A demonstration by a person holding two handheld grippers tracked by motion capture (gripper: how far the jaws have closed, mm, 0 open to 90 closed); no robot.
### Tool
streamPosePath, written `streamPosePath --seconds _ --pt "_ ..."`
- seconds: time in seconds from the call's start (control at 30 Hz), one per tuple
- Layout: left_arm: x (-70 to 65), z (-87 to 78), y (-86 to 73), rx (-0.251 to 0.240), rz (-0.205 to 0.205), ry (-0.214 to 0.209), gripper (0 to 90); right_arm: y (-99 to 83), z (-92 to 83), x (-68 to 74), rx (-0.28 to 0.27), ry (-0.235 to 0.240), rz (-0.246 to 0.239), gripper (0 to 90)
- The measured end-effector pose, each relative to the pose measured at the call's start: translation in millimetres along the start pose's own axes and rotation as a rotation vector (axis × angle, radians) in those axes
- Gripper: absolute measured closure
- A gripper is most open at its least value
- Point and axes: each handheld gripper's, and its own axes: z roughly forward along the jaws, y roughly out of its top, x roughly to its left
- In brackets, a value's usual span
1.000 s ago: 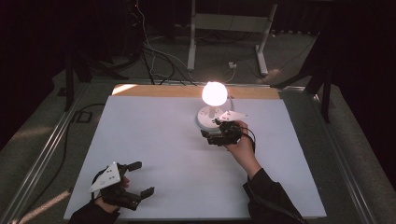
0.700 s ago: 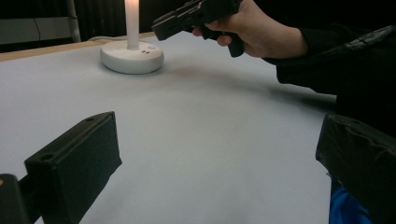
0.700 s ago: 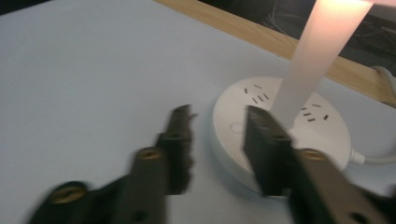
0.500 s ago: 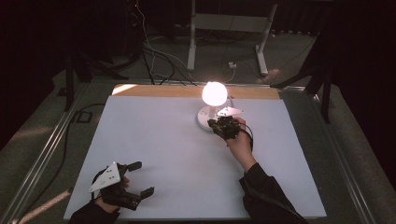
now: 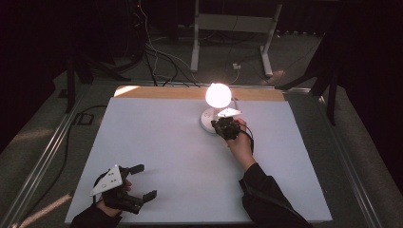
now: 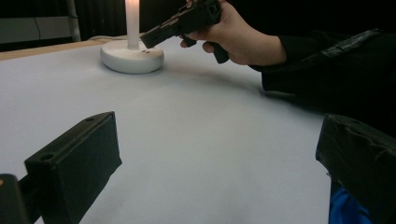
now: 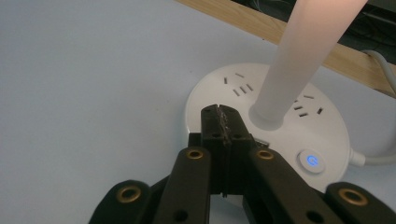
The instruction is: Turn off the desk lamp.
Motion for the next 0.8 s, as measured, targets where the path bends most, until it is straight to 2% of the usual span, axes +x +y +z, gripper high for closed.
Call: streamPosePath --seconds 0.27,0.57,0.8 --pt "0.1 -0.2 -0.1 -0.003 -0.001 0.0 0.5 2.6 11.2 3.1 -0.005 -0.01 0.007 89.7" --pt "0.0 -0.6 0.1 -0.005 -0.003 -0.002 0.5 3.6 15.8 2.0 -0.016 -0.037 0.014 89.7" --pt "0.0 -0.7 0.0 -0.005 -0.005 -0.003 0.5 2.3 20.0 2.8 -0.001 -0.057 0.025 89.7"
